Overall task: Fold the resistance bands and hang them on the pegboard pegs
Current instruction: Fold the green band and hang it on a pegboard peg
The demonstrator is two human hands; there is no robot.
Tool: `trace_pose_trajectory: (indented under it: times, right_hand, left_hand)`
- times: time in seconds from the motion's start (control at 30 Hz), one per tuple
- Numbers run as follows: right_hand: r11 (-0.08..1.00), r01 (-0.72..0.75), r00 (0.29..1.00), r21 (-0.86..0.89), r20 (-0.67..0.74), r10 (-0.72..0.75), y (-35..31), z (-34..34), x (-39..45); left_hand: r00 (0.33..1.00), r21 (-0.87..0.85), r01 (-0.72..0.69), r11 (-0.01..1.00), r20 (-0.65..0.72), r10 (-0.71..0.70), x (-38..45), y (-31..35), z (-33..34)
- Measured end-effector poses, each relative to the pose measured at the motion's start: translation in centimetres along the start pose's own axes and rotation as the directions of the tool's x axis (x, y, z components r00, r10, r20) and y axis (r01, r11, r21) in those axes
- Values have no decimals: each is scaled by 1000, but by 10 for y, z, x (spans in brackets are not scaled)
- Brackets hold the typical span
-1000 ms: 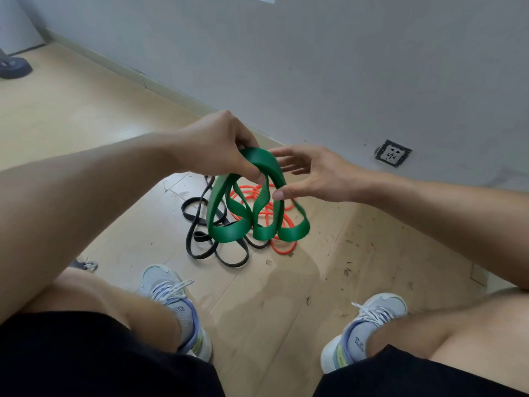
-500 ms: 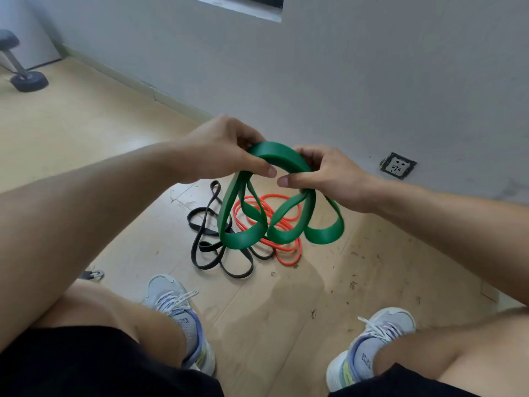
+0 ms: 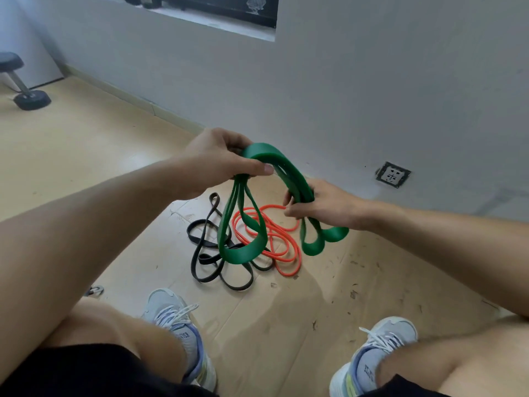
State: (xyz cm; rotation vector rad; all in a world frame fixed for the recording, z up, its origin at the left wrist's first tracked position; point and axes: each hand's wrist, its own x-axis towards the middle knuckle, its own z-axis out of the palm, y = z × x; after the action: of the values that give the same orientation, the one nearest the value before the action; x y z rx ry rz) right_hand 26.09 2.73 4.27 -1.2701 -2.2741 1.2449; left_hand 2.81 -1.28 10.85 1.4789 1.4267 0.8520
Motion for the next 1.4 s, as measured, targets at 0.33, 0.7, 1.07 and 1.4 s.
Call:
trace_pose_trajectory:
  times: [0.33,0.7,1.07,1.4]
  right_hand:
    - [988,154,974,-2,-167,-152,-41,-31,-10]
    - [982,160,968,-98,-177,-175,-76,-59,-46]
    - [997,47,991,-53,-119,-53,-70,-70,-69]
    - [986,-25,997,-165,71,37,8,-50,-1]
  left_hand:
    - [995,214,-89,973,-26,97,-4,10,9]
    - [984,182,-176,967,40,172,-20,34,17]
    - [979,235,-202,951,10,205,-29,46,24]
    - [972,377,-197,905,194,131,51,-33,57]
